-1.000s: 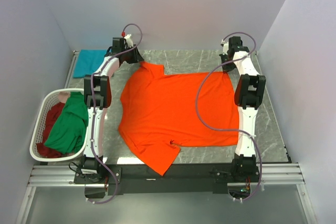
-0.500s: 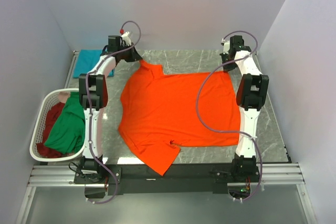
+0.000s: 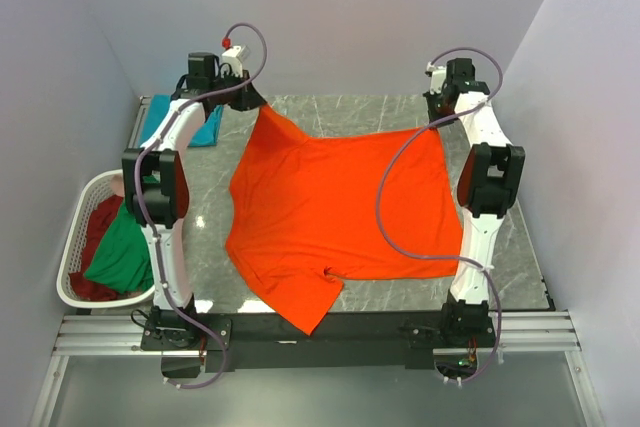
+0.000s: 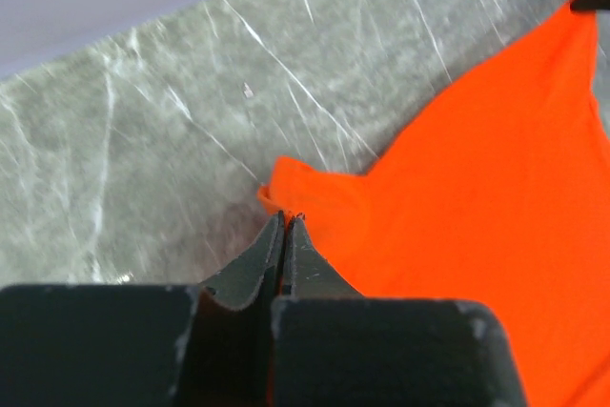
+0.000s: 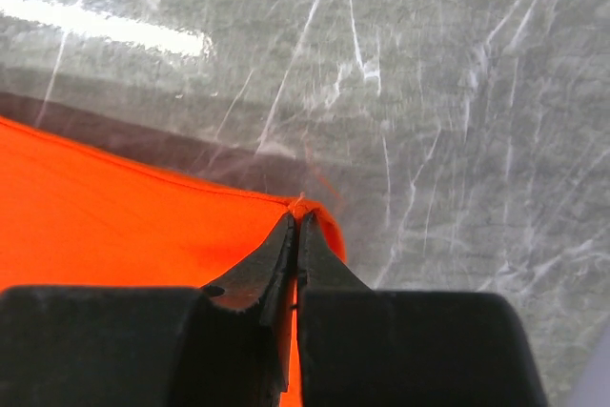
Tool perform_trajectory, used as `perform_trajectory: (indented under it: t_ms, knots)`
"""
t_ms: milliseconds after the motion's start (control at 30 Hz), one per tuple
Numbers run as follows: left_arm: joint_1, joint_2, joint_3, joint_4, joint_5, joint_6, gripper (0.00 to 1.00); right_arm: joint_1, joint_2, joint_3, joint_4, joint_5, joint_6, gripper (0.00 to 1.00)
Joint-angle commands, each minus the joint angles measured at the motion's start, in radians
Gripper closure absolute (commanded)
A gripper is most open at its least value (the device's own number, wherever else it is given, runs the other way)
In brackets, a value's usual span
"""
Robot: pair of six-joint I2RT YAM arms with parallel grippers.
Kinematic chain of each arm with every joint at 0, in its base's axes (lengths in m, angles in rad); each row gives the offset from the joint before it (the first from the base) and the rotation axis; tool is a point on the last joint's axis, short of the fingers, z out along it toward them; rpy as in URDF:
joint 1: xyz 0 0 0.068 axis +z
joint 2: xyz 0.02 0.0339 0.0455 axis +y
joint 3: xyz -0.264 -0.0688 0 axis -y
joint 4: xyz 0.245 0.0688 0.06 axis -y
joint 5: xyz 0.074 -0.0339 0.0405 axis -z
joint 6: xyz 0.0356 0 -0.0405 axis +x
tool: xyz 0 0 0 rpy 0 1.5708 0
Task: Fold and stack the t-shirts
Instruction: Fold the tshirt
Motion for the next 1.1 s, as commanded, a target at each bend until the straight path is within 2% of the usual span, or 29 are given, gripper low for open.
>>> perform_trajectory:
  t_ms: [0, 200, 667, 1067]
  knots:
    - [0.007, -0.119, -0.076, -0.034, 0.046, 0.061, 1.0, -0.015, -0.093, -0.028, 0.009, -0.025, -0.03, 1.0]
    - [0.007, -0.257, -0.213, -0.071, 0.046, 0.116, 1.0, -0.033, -0.147, -0.09, -0.002, -0.054, -0.052, 1.0]
    - [0.003, -0.521, -0.521, -0.097, 0.019, 0.092, 1.0, -0.066, -0.226, -0.207, -0.018, -0.109, -0.09, 1.0]
    - [-0.037, -0.67, -0.675, -0.194, -0.06, 0.08, 1.0, -0.075, -0.268, -0.29, -0.057, -0.134, -0.164, 1.0]
